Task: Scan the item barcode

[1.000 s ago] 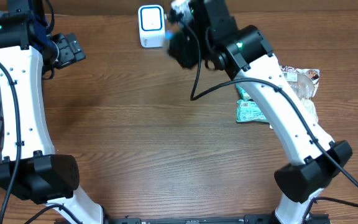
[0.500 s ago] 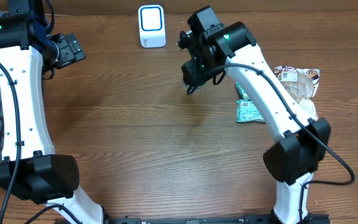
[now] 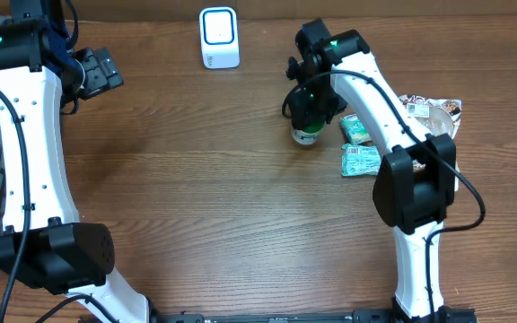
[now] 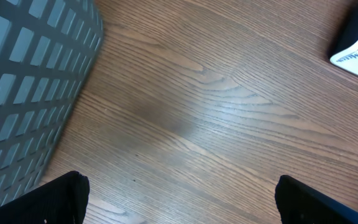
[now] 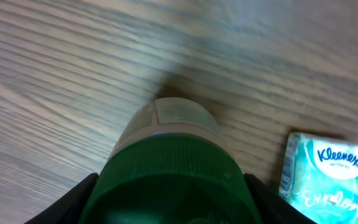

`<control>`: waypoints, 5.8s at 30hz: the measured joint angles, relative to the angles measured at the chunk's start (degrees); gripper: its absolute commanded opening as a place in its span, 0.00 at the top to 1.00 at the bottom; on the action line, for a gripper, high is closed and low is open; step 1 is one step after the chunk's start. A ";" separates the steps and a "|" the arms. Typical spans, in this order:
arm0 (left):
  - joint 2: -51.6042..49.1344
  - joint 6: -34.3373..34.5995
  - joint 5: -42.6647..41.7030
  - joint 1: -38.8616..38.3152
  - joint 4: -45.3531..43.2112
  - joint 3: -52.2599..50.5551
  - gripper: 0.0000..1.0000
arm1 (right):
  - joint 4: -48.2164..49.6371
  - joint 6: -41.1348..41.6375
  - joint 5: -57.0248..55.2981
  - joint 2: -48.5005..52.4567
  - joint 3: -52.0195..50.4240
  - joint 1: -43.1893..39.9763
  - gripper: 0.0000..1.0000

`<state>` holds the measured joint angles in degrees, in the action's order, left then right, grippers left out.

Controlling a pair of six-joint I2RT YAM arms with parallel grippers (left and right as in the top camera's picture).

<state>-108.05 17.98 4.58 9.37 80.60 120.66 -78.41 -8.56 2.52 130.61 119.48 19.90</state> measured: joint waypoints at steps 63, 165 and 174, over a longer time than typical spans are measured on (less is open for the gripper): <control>0.00 0.00 0.00 0.00 0.00 0.00 0.01 | -9.68 9.38 3.45 -33.18 30.05 -4.52 0.00; 52.94 -0.02 1.09 -4.37 -5.20 -42.47 0.00 | 74.31 3.89 7.32 -129.87 -118.42 -13.55 0.00; 79.84 -0.42 3.08 -4.37 -38.05 -73.68 0.00 | 74.36 3.85 7.52 -129.87 -118.42 -13.53 0.00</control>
<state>-28.21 17.56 7.66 4.99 42.54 46.98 -4.05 -4.71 10.04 0.73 1.06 6.37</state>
